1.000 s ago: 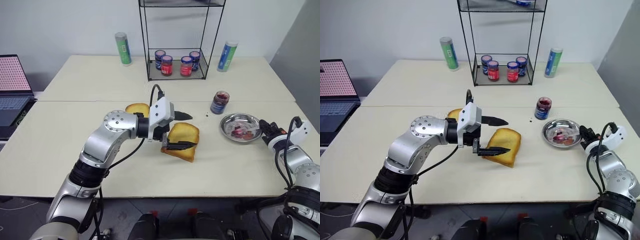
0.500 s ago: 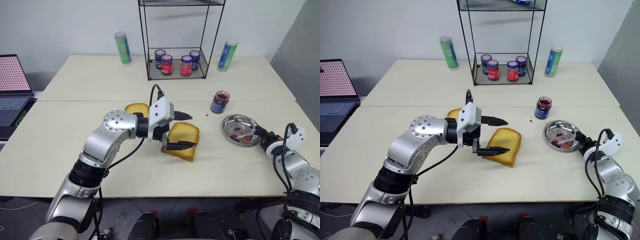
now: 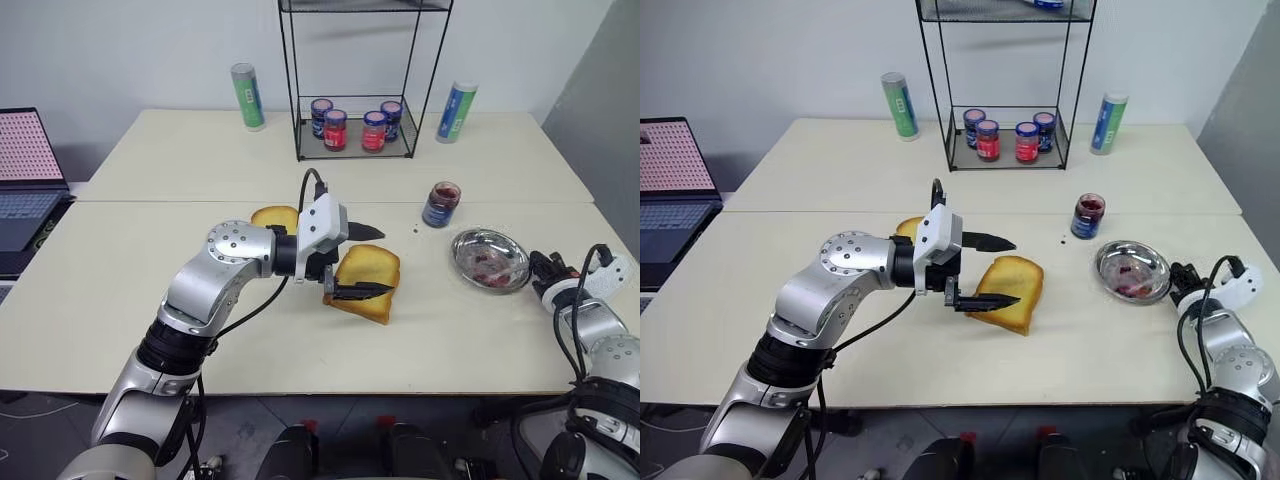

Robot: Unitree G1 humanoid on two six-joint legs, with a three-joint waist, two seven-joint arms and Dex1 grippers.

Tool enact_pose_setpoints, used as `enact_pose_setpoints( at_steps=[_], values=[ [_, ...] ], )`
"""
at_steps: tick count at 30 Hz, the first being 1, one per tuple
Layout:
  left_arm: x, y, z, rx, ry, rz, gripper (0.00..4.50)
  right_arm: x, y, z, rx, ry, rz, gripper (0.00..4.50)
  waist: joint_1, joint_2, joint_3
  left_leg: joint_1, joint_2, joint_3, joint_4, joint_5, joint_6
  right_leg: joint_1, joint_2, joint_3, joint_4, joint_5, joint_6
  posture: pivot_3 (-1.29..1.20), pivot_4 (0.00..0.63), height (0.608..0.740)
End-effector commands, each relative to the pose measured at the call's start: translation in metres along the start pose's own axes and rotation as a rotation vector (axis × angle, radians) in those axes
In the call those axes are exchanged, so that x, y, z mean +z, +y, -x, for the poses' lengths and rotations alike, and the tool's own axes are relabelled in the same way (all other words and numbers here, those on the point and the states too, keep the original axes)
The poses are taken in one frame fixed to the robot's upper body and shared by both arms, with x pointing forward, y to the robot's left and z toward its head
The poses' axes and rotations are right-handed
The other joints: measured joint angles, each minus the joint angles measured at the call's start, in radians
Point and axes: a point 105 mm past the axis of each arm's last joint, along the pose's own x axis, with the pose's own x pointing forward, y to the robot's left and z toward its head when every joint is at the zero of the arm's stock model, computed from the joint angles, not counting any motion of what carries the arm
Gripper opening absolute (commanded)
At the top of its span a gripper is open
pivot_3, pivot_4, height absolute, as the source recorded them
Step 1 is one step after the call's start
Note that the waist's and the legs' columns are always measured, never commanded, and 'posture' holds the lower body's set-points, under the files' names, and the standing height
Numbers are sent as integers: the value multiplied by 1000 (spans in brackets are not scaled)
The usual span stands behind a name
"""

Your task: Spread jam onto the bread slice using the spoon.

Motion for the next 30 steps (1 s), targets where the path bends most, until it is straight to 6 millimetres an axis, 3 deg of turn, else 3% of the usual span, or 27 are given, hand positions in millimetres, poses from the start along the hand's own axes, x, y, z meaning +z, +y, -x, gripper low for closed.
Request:
enact_pose_setpoints(
  at_steps=[1, 7, 11, 18, 30],
  values=[
    [12, -1, 2, 3, -28, -41, 4500, 0, -19, 5, -81, 4, 82, 4, 0, 0, 0, 0, 0, 0, 0, 0, 0, 0, 0, 0, 0, 0, 0, 0, 150, 740],
    [12, 0, 2, 6, -27, -43, 4500, -1, -15, 5, -67, -1, 121, 4, 0, 0, 0, 0, 0, 0, 0, 0, 0, 0, 0, 0, 0, 0, 0, 0, 150, 740],
    [10, 0, 4, 10, -22, -42, 4500, 12, -1, 9, -22, -37, 135, 4, 0, 0, 0, 0, 0, 0, 0, 0, 0, 0, 0, 0, 0, 0, 0, 0, 150, 740],
    [10, 5, 6, 28, -27, -34, 4500, 37, 44, 15, 96, -92, 161, 4, -2, 5, 3, 0, 0, 0, -1, 0, 0, -1, 0, 1, 0, 0, 0, 0, 150, 740],
    [18, 19, 5, 105, -102, 29, 4500, 51, 142, 16, 314, -155, 274, 4, -6, 9, 6, -1, 0, 0, -1, 0, 0, -4, 0, 2, 1, 0, 0, 0, 150, 740]
  ],
)
